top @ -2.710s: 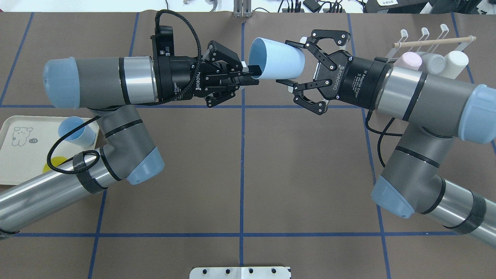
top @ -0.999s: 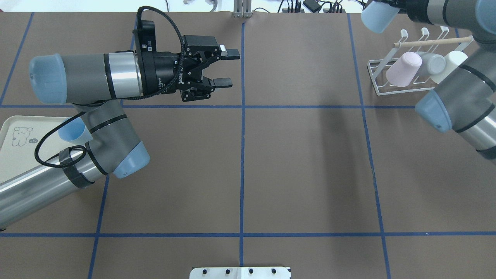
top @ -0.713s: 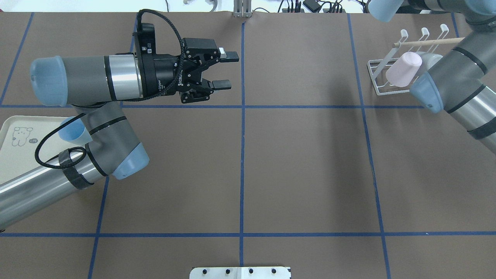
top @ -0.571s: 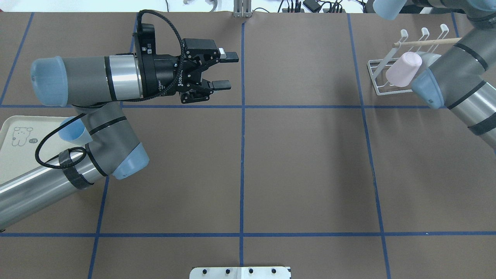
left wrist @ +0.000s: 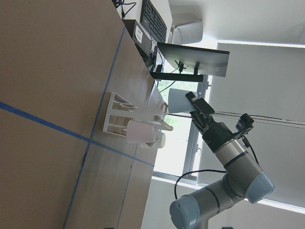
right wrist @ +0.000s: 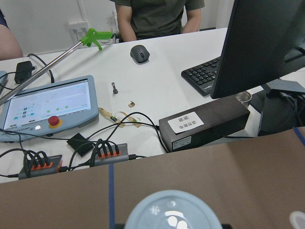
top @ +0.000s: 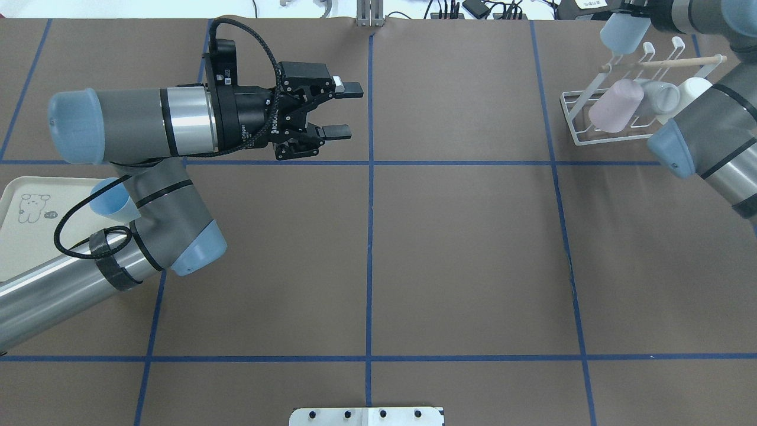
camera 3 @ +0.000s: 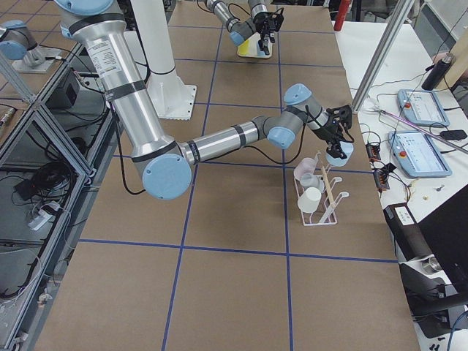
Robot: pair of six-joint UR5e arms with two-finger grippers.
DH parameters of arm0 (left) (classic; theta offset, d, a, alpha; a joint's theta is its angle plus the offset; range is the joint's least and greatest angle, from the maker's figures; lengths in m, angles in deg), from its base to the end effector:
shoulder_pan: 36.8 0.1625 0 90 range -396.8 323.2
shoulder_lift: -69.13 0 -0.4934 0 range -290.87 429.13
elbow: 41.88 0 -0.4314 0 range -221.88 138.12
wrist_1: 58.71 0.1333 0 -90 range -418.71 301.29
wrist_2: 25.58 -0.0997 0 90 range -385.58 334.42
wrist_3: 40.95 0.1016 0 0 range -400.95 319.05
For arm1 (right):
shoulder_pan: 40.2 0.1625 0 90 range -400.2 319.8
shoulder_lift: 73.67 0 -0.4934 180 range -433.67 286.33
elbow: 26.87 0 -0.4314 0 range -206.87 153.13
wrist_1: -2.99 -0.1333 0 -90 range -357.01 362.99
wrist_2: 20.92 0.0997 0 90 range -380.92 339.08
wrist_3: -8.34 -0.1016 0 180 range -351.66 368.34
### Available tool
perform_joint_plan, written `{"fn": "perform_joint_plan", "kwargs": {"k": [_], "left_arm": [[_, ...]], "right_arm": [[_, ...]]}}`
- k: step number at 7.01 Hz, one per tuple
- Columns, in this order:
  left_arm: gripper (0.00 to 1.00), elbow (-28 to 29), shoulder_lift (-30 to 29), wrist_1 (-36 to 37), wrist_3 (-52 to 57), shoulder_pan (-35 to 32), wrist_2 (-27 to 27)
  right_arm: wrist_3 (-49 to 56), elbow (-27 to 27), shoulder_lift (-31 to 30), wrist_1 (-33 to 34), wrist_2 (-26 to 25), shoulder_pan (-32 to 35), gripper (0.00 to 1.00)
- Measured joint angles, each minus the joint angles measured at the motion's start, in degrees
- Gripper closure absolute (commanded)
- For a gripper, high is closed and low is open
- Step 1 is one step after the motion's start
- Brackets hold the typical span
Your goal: Transfer IKEA cup to right arm and place on rack
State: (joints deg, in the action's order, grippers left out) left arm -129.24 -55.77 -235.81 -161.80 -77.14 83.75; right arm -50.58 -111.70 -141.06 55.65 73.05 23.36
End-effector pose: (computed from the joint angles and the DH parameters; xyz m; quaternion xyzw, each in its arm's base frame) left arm 0.4551 -0.5173 0.2030 -0.0141 0.8551 -0.1718 0.4890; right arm -0.2171 -0.7202 0.4657 0.3172 -0.3343 0.2329 0.8564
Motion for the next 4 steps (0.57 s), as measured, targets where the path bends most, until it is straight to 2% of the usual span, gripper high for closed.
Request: {"fn": "perform_joint_plan", "kwargs": {"k": [4], "left_arm": [[0.20,-0.16,-0.07,0.00,0.00,-0.07,0.00]], "right_arm": [[-0.24,0.79,-0.83,-0.17,-0.07,-0.21,1.00]]}}
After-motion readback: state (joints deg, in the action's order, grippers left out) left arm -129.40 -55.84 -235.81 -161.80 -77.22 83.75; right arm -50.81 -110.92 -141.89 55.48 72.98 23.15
